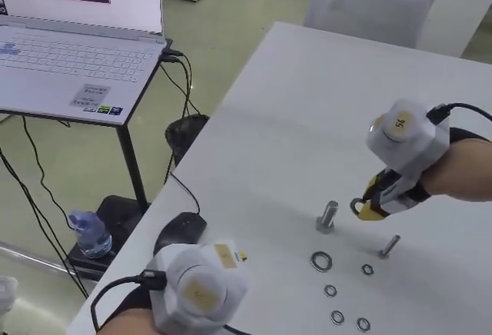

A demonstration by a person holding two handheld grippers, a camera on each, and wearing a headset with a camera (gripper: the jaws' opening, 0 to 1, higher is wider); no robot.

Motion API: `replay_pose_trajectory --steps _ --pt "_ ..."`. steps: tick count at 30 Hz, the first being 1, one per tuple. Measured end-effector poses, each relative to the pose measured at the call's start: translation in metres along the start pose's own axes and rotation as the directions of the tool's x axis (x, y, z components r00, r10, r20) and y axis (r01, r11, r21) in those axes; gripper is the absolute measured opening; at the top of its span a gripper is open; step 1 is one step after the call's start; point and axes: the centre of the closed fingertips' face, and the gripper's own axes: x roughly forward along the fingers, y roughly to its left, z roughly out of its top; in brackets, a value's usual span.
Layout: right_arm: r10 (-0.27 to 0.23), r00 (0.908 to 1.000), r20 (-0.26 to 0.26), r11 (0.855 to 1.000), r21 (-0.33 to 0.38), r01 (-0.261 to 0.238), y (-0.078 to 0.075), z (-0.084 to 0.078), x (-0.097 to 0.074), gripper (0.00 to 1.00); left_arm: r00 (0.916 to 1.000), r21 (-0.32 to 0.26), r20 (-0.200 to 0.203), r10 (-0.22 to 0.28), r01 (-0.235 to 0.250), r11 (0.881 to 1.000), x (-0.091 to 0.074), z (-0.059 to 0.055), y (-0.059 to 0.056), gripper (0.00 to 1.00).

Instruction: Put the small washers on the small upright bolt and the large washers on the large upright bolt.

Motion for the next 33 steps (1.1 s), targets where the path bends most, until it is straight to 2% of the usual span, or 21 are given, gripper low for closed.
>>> replay_pose_trajectory --steps 7,13,15,18,25,33 --pt "-0.004 1.0 -0.001 1.0 -0.008 0.004 -0.007 0.011 0.006 0.22 1.0 0.003 -0.006 -0.004 0.004 1.0 0.0 -0.003 -0.002 0.82" --pt "0.0 0.9997 -0.024 1.0 -0.019 -0.001 -0.009 0.014 0.015 0.22 1.0 -0.003 0.0 -0.004 0.004 1.0 -0.001 -0.005 -0.004 0.82" --pt "0.018 0.9996 -0.023 1.0 -0.02 -0.018 -0.007 0.015 0.019 0.22 1.0 -0.003 -0.002 -0.005 0.005 1.0 -0.001 -0.005 -0.004 0.81" --pt "0.006 0.9992 -0.039 0.999 -0.037 -0.007 -0.008 0.015 0.024 0.22 1.0 -0.001 0.0 -0.006 0.006 1.0 -0.001 -0.005 -0.005 0.81" --pt "0.01 0.9991 -0.041 0.999 -0.038 -0.012 -0.006 0.022 0.031 0.22 1.0 -0.002 0.001 -0.006 0.006 1.0 -0.002 -0.006 -0.004 0.81" --pt "0.017 0.998 -0.061 0.999 -0.042 -0.019 -0.006 0.022 0.038 0.22 1.0 -0.005 0.001 -0.008 0.008 1.0 -0.003 -0.008 -0.003 0.79"
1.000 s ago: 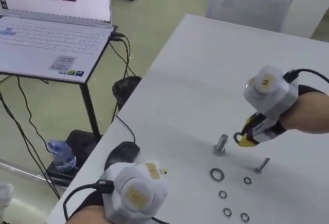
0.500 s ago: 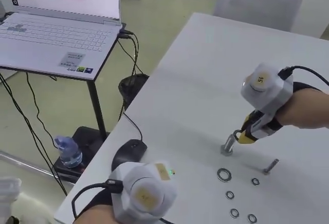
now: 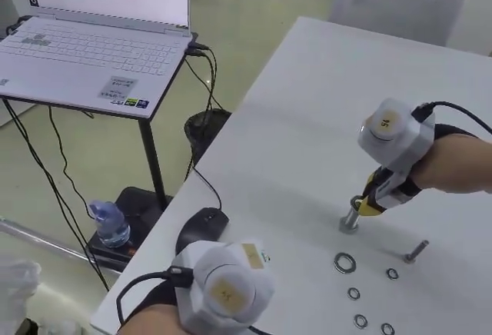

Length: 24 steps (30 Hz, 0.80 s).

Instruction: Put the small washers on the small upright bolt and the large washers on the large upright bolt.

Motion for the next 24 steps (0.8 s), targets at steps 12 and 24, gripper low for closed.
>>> replay_pose_trajectory --steps 12,24 --pt "0.01 0.9995 -0.031 1.0 -0.01 -0.01 0.002 -0.001 0.01 0.22 0.9999 0.003 0.008 -0.006 0.006 1.0 -0.003 0.003 0.001 0.78" --pt "0.002 0.9982 -0.06 1.0 -0.014 -0.003 0.001 -0.005 0.023 0.22 0.9996 0.003 0.021 -0.021 0.021 1.0 -0.003 0.005 -0.001 0.77"
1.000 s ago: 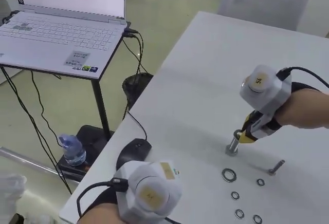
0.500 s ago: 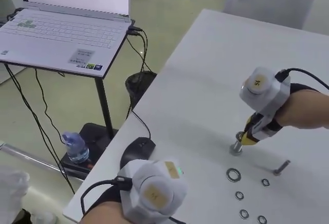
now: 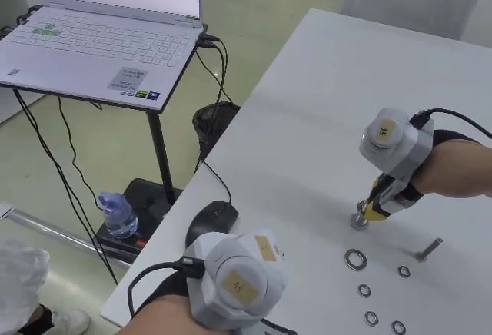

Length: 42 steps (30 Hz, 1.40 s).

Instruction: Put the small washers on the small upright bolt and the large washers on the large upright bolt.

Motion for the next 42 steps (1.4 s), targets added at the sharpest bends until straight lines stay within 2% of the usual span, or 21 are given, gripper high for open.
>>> replay_pose_trajectory --steps 8,18,25,42 --pt "0.008 1.0 -0.002 1.0 0.02 -0.008 0.0 0.0 0.009 0.22 0.9995 0.035 -0.033 -0.002 0.003 0.999 0.002 -0.005 0.001 0.77" --pt "0.013 0.9998 -0.015 1.0 0.029 -0.012 0.0 -0.003 0.02 0.22 0.9995 0.04 -0.029 -0.01 0.011 0.999 0.003 -0.004 -0.001 0.76" --pt "0.015 0.9997 -0.021 0.999 0.03 -0.014 0.002 -0.004 0.026 0.22 0.9991 0.035 -0.041 -0.015 0.016 0.999 0.003 -0.008 -0.003 0.75" --pt "0.016 0.9999 0.001 0.998 0.059 -0.016 0.0 -0.003 0.026 0.24 0.9982 0.038 -0.051 -0.03 0.032 0.999 0.001 -0.011 -0.008 0.72"
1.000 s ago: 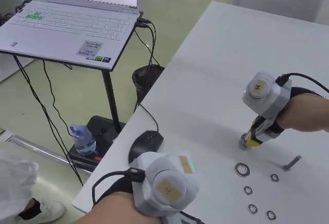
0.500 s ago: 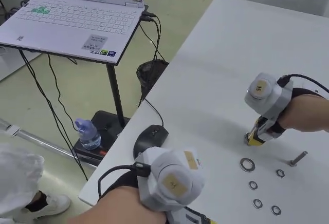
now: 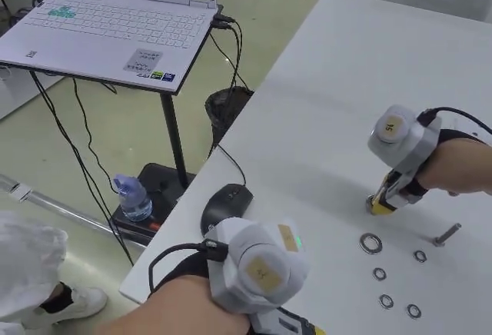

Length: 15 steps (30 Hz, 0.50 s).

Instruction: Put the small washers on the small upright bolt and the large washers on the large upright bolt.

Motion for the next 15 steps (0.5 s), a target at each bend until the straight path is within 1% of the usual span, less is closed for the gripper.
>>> replay_pose_trajectory --steps 3,5,7,11,15 --pt "-0.007 0.9999 0.011 1.0 0.002 0.007 0.0 0.001 0.001 0.26 1.0 0.008 -0.005 0.001 -0.001 1.0 0.0 -0.001 0.0 0.72" --pt "-0.016 0.9997 0.019 1.0 0.002 0.016 -0.002 0.002 0.0 0.3 1.0 0.009 -0.006 0.002 -0.002 1.0 -0.001 -0.001 0.0 0.72" --pt "-0.014 0.9995 0.027 1.0 0.006 0.014 -0.003 0.004 -0.002 0.31 1.0 0.009 -0.003 0.003 -0.003 1.0 -0.003 0.001 0.0 0.72" --pt "-0.017 0.9992 0.037 1.0 0.006 0.016 -0.005 0.004 -0.01 0.32 1.0 0.018 -0.005 0.005 -0.005 1.0 -0.004 0.003 0.0 0.72" --pt "-0.013 0.9986 0.052 1.0 -0.001 0.013 -0.003 0.003 -0.02 0.32 1.0 0.018 0.003 0.007 -0.007 1.0 -0.005 0.006 0.0 0.72"
